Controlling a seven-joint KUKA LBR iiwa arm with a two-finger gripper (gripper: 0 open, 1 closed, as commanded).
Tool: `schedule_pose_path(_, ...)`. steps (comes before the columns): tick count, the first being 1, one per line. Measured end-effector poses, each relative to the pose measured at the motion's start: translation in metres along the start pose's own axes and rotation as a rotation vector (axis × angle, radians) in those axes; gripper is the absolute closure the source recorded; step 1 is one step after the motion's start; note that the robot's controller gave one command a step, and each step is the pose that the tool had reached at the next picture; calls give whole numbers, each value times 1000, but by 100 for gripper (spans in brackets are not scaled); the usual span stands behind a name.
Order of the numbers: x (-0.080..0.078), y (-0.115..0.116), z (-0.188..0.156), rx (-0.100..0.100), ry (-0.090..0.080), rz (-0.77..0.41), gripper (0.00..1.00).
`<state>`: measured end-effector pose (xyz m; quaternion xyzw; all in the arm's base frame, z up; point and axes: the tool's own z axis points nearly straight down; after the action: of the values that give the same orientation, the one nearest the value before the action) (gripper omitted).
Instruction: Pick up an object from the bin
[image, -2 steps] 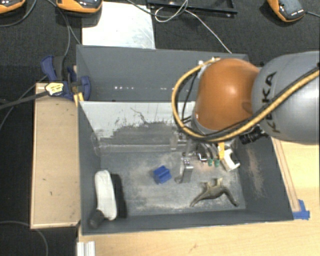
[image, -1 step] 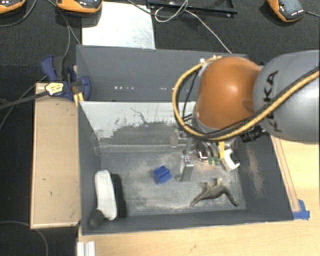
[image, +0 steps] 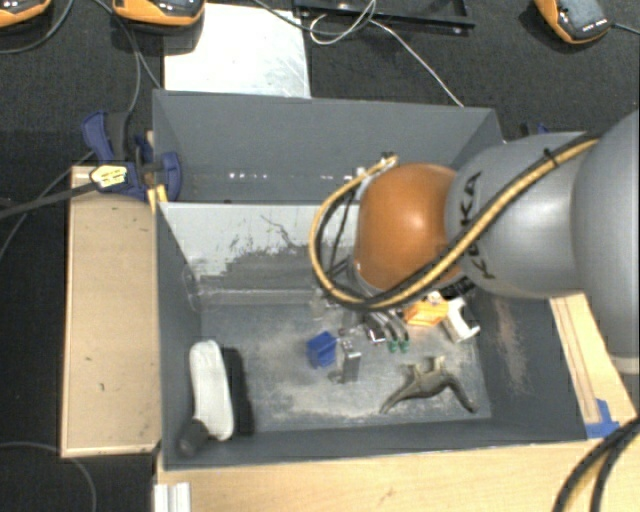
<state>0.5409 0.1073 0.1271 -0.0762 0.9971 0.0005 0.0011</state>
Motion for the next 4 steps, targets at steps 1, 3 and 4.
schedule_pose_path(1, -1, 5, -10, -1, -3, 197, 0)
schedule_pose_path(3, -11, -17, 58, 0, -1, -131, 0)
schedule_pose_path(4, 5, -5, 56, 0, 0, 168, 100)
